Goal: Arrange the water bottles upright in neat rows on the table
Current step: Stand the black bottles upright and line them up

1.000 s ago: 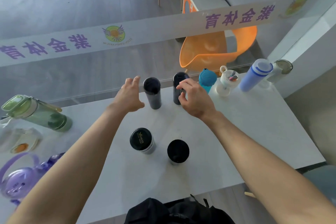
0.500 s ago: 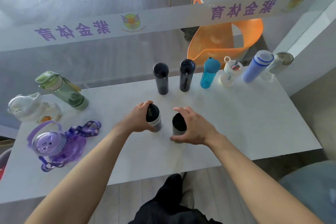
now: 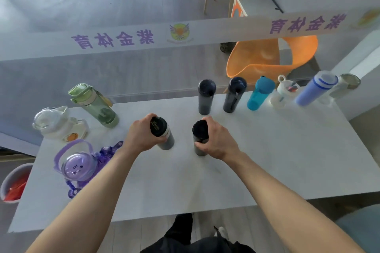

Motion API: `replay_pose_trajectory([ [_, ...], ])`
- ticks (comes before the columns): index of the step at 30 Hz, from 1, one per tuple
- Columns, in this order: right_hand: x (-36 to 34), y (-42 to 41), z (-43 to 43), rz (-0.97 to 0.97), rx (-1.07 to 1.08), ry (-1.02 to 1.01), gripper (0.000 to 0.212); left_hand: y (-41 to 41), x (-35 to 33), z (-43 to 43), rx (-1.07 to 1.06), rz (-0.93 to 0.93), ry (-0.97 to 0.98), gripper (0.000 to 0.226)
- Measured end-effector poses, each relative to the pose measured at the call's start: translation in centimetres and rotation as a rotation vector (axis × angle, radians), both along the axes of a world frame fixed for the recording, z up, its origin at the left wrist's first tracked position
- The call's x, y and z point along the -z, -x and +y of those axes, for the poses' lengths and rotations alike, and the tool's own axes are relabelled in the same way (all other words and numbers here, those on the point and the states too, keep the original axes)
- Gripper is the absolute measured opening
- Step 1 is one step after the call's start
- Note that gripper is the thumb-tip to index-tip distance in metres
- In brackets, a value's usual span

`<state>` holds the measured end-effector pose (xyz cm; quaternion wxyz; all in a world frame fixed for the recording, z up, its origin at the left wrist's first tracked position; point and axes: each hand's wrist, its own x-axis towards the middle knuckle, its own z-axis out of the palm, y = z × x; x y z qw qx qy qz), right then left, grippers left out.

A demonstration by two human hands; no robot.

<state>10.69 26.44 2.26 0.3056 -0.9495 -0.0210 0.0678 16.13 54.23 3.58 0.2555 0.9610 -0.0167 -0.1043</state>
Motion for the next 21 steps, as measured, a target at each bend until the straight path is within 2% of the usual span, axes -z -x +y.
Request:
replay_pose_trajectory([
  [7, 0.3, -9.0, 9.3, -0.054, -0.071, -0.044, 0.07, -2.8, -0.5, 7.5, -0.126, -0.006, -0.032, 0.086],
  [16, 0.2, -17.9, 15.5, -0.05, -0.074, -0.048, 0.081, -3.6, 0.4, 11.0, -0.117, -0.004, -0.035, 0.084],
  [17, 0.2, -18.2, 15.6, -0.041, -0.073, -0.04, 0.087, -3.5, 0.5, 11.0, -0.113, 0.002, -0.028, 0.084],
  [20, 0.5, -17.6, 15.0, 0.031, -0.061, 0.008, 0.129, -3.2, 0.9, 11.0, -0.074, 0.009, -0.002, 0.083],
  [21, 0.6, -16.8, 14.4, 0.06, -0.042, 0.031, 0.136, -3.0, 0.9, 10.7, -0.049, 0.01, 0.006, 0.082],
])
